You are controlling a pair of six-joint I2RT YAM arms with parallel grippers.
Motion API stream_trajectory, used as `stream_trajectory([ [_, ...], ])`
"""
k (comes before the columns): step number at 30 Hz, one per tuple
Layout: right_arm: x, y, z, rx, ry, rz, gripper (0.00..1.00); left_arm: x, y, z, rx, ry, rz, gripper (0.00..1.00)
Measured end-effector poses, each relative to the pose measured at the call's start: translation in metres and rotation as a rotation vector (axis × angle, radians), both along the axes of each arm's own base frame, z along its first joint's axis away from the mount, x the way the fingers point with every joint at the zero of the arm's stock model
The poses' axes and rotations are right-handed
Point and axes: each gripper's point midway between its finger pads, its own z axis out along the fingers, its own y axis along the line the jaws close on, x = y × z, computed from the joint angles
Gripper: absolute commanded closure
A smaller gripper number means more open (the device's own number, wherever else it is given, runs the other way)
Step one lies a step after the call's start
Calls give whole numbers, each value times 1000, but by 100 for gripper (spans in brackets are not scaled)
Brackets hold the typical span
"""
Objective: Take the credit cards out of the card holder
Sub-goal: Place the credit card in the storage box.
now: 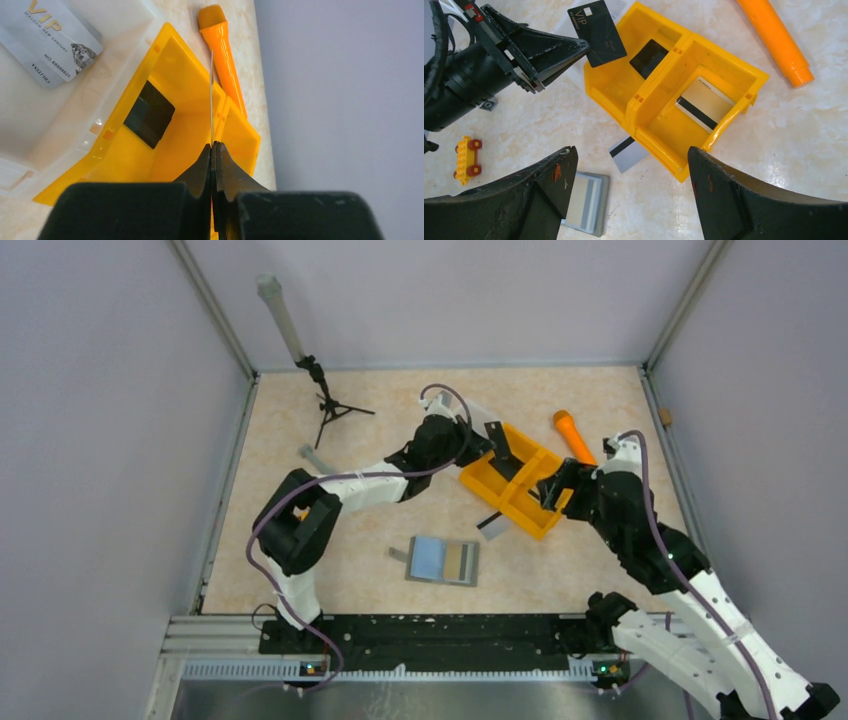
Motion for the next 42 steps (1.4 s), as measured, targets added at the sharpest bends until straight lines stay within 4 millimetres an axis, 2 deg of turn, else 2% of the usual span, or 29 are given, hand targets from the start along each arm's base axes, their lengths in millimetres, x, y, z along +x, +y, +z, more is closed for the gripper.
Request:
stream_trajectory([
  [6, -4, -3, 1, 7, -1, -4, 18, 5, -1, -1, -95, 12, 190, 100],
  [11, -7, -5, 0, 3, 3, -6, 18, 0, -18, 0, -175, 58, 262, 100],
  [17, -9, -7, 2, 7, -6, -9, 18, -5, -33, -18, -195, 138, 331, 100],
  [23, -12, -9, 2, 7, -6, -9, 19, -4, -43, -26, -220, 172, 362, 100],
  [35, -14, -10, 3, 8, -9, -9, 19, 6, -43, -68, -219, 236, 434, 100],
  [38, -14, -10, 2, 8, -7, -9, 19, 6, -44, -76, -219, 258, 444, 78],
  [42, -15, -11, 2, 6, -5, -9, 19, 11, -51, -82, -248, 292, 451, 71],
])
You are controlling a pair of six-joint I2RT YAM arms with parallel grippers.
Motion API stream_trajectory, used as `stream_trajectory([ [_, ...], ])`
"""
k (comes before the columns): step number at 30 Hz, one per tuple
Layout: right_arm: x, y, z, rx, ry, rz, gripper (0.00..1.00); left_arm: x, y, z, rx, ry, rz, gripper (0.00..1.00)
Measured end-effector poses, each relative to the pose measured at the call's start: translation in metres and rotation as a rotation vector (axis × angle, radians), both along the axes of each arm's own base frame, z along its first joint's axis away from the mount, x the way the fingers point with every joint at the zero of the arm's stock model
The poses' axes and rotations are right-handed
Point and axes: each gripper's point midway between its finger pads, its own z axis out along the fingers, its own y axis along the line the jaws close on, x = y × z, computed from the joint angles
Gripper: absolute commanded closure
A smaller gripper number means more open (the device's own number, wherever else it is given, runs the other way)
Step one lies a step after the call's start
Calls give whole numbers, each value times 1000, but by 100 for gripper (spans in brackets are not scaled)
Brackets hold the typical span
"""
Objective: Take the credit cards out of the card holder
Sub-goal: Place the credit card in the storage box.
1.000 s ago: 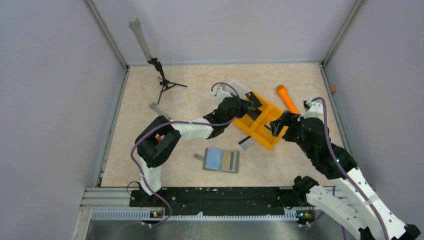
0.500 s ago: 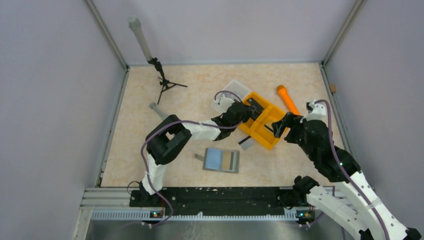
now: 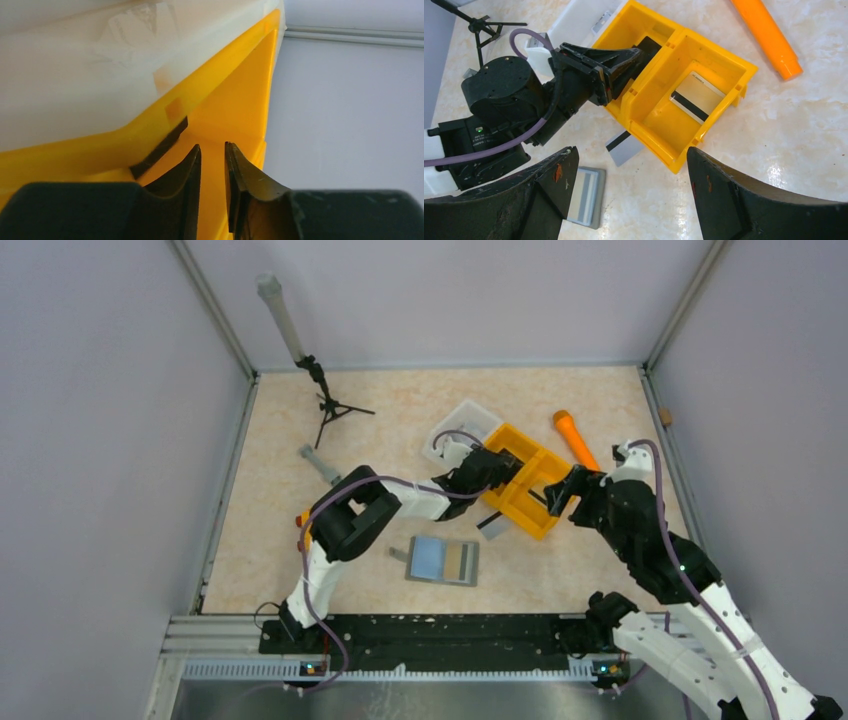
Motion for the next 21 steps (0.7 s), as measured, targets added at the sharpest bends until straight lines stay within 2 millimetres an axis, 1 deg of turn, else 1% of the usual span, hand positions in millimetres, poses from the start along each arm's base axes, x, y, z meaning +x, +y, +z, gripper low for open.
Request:
stream_trajectory([
  [3, 0, 0, 0, 0, -1, 0, 19, 2, -3, -6, -8, 16, -7, 68],
  [7, -1, 0, 1, 4, -5, 1, 19, 1, -2, -11, 7, 26, -12, 63],
  [11, -1, 1, 1, 6, -4, 5, 19, -2, 2, -15, 54, 29, -24, 61],
  [13, -1, 1, 1, 6, -4, 7, 19, -5, 6, -12, 82, 22, -37, 61],
  [15, -1, 1, 1, 6, -4, 9, 19, -9, 10, -4, 114, 7, -61, 61],
  [17, -1, 1, 1, 6, -4, 10, 19, -14, 13, 11, 144, -20, -93, 60],
  [21, -2, 4, 1, 8, -2, 29, 19, -26, 22, 55, 187, -117, -161, 59],
])
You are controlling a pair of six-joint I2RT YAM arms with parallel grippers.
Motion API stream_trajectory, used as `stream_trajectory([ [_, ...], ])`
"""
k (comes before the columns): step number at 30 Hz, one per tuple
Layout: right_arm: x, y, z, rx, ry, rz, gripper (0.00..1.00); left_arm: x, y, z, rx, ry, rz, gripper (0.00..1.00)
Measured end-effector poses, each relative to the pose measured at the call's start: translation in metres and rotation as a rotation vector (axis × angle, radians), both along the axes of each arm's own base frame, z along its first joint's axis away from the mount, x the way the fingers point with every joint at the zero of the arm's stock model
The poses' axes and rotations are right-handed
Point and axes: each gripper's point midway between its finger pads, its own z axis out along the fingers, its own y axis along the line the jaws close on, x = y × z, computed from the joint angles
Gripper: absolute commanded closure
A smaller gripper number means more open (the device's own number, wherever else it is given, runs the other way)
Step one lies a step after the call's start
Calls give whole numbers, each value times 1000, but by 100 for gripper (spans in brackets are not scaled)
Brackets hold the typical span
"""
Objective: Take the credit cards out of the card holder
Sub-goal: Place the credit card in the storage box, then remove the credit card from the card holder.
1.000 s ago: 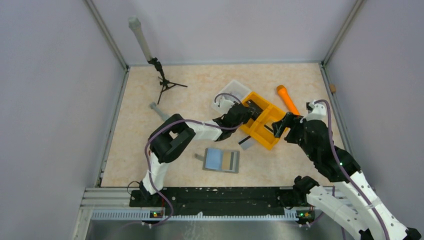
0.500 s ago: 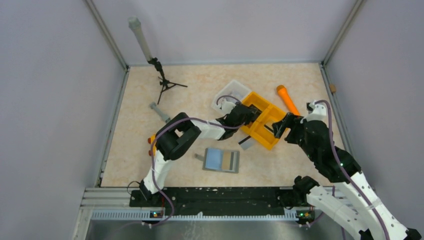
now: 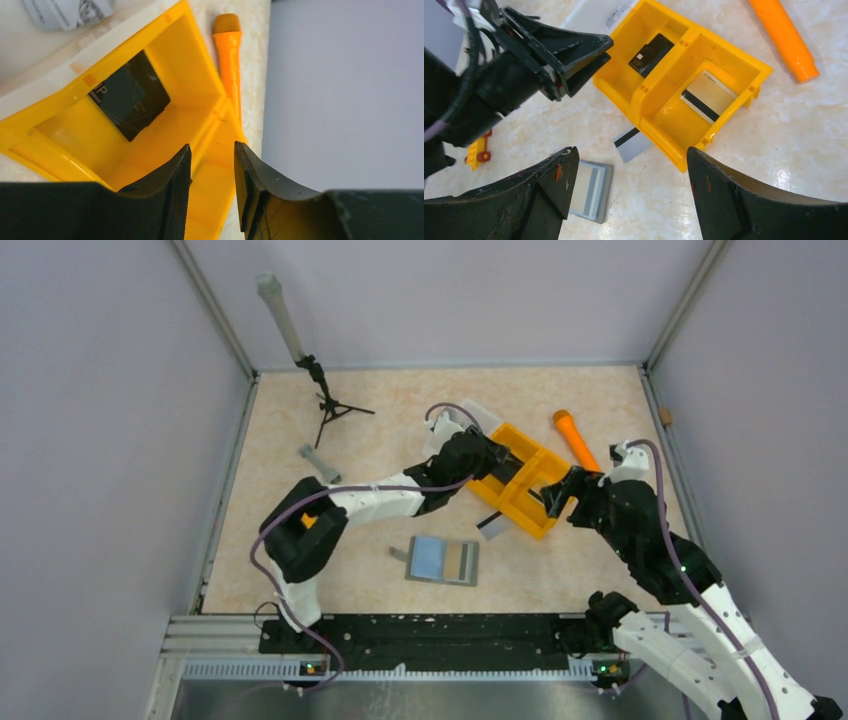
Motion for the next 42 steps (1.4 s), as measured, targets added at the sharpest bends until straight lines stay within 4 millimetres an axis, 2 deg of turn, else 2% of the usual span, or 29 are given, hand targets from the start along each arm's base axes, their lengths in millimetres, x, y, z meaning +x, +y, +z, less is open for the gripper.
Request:
stream_trajectory([
  [6, -4, 18, 4, 39, -6, 97, 19, -25, 30, 69, 101, -168, -111, 55],
  [10, -7, 32, -7, 63, 15, 166, 17, -48, 55, 85, 160, -239, -210, 53],
  [16, -17, 51, -43, 101, 104, 259, 1, -78, 100, 54, 312, -222, -313, 47],
  [20, -26, 60, -77, 125, 181, 302, 1, -104, 122, 32, 381, -194, -376, 36],
  [23, -33, 66, -99, 143, 238, 328, 1, -122, 138, 20, 410, -191, -410, 22],
  [26, -42, 71, -122, 172, 300, 350, 1, -138, 154, 5, 439, -176, -434, 14],
  [28, -48, 71, -137, 181, 339, 350, 3, -147, 163, -6, 454, -158, -444, 5],
  [30, -53, 71, -149, 193, 370, 343, 5, -157, 173, -20, 477, -126, -454, 2],
  [34, -57, 73, -161, 227, 398, 332, 8, -170, 186, -42, 514, -66, -472, 1],
  [42, -53, 80, -163, 266, 400, 324, 9, -182, 202, -63, 626, 11, -469, 1],
])
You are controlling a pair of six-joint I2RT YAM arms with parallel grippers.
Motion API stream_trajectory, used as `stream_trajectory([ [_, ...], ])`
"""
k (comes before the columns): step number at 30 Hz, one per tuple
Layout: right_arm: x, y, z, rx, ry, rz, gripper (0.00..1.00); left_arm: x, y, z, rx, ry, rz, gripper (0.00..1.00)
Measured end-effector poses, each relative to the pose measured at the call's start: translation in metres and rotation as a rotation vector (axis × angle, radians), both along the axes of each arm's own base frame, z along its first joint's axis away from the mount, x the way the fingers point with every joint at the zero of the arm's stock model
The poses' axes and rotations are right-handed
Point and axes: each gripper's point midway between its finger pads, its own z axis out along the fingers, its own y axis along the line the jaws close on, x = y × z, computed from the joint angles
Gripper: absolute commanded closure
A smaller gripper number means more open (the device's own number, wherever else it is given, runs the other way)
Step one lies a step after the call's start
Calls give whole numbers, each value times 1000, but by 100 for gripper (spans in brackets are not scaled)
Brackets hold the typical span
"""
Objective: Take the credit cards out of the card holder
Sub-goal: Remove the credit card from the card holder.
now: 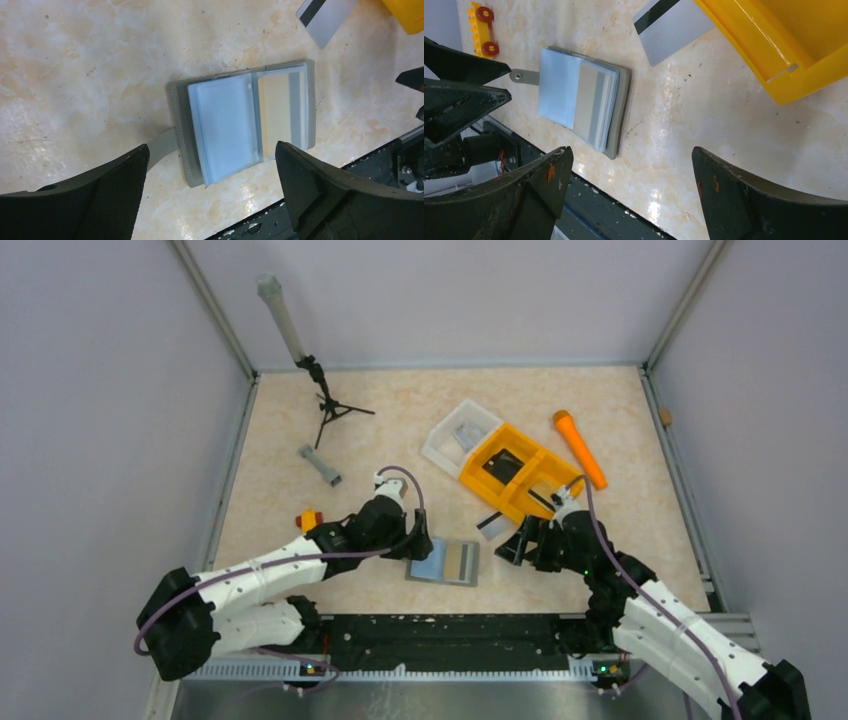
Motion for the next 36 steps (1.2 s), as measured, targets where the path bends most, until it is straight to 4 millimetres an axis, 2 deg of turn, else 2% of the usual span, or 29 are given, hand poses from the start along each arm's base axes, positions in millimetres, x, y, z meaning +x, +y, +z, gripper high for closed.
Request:
stream_trajectory([
  [14, 5, 1, -8, -26, 15, -4, 9, -6, -16, -1, 182, -6, -83, 1],
  [20, 5, -7, -14, -83, 25, -19, 9, -5, -40, -1, 224, 17, -181, 1],
  [27, 7, -14, -8, -100, -1, -43, 9, -11, -56, -18, 293, 68, -270, 2],
  [33, 8, -15, -8, -101, -4, -47, 9, -32, -73, -24, 341, 63, -356, 2],
  [36, 8, -14, -7, -99, -5, -47, 9, -36, -77, -31, 367, 66, -388, 4],
])
